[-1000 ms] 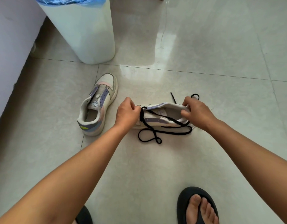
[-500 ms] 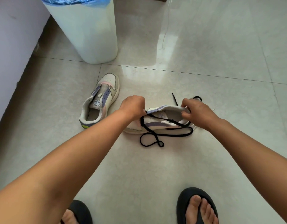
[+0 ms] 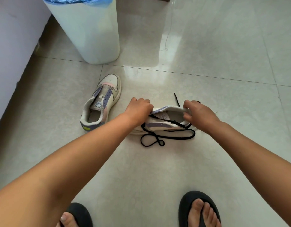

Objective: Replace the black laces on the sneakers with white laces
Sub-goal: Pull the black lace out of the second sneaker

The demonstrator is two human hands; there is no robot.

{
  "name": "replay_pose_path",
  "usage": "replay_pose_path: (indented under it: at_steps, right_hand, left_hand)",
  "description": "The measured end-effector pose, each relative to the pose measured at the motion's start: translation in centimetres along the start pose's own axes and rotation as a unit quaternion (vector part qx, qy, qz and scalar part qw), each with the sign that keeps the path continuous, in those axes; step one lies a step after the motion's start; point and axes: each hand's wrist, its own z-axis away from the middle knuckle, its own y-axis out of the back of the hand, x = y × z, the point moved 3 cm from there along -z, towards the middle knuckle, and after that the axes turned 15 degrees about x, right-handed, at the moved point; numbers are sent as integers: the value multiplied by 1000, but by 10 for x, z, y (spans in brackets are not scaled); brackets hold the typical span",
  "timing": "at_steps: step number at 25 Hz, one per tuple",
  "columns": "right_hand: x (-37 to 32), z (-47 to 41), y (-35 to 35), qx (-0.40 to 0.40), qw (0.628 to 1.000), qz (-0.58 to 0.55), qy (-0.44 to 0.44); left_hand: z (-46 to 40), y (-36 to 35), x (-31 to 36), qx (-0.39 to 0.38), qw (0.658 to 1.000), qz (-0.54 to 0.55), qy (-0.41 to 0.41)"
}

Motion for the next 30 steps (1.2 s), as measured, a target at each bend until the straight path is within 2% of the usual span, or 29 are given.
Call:
replay_pose_path:
  at_steps: [2, 4, 6, 7, 8, 10, 12, 13, 15, 18, 19, 20, 22, 23, 24, 26, 28, 30]
  right_hand:
    - [0, 0, 0, -4, 1000, -1, 3]
    - [3, 2, 1, -9, 1000, -1, -1]
    - [8, 2, 2, -11, 1000, -8, -16]
    - [10, 4, 3, -11, 1000, -9, -23]
    - [10, 4, 3, -9, 1000, -5, -23]
    - [7, 4, 3, -2, 1000, 16, -6]
    - [3, 2, 3, 4, 1000, 20, 13]
    - [1, 1, 3, 5, 1000, 19, 18]
    - [0, 0, 2, 4, 1000, 20, 24]
    - [0, 1, 0, 0, 999, 30, 32]
    - [2, 1, 0, -5, 999, 34, 32]
    - [6, 2, 1, -8, 999, 36, 26]
    - [16, 3, 3, -3, 1000, 31, 0]
    - [19, 4, 3, 2, 1000, 27, -12]
    - [20, 4, 2, 5, 999, 26, -18]
    - [18, 5, 0, 11, 999, 34, -14]
    - [12, 2, 0, 20, 999, 36, 1]
    - [9, -1, -1, 33, 999, 33, 14]
  left_hand:
    - [-3, 5, 0, -15, 998, -40, -43]
    - [-1, 14, -10, 19, 997, -71, -15]
    - [2, 21, -36, 52, 985, -91, 135]
    - [7, 21, -45, 40, 973, -78, 215]
    - [11, 18, -47, 16, 965, -62, 253]
    - [12, 12, -35, 6, 979, -32, 199]
    - [6, 5, -20, 16, 997, 4, 70]
    - [4, 3, -16, -7, 1000, 15, 16]
    - [1, 1, -14, -62, 998, -8, -25]
    - [4, 8, -10, -60, 993, -81, -61]
    - [4, 14, -12, -36, 994, -94, -42]
    - [1, 23, -23, 1, 996, -90, 25]
    - [-3, 45, -55, 47, 975, -65, 208]
    - [-4, 52, -64, 19, 964, -59, 260]
    - [-3, 52, -65, -30, 960, -70, 269]
    - [0, 45, -40, -86, 976, -57, 194]
    - [1, 30, -10, -69, 996, -21, 56]
    - [-4, 17, 5, -47, 997, -29, -53]
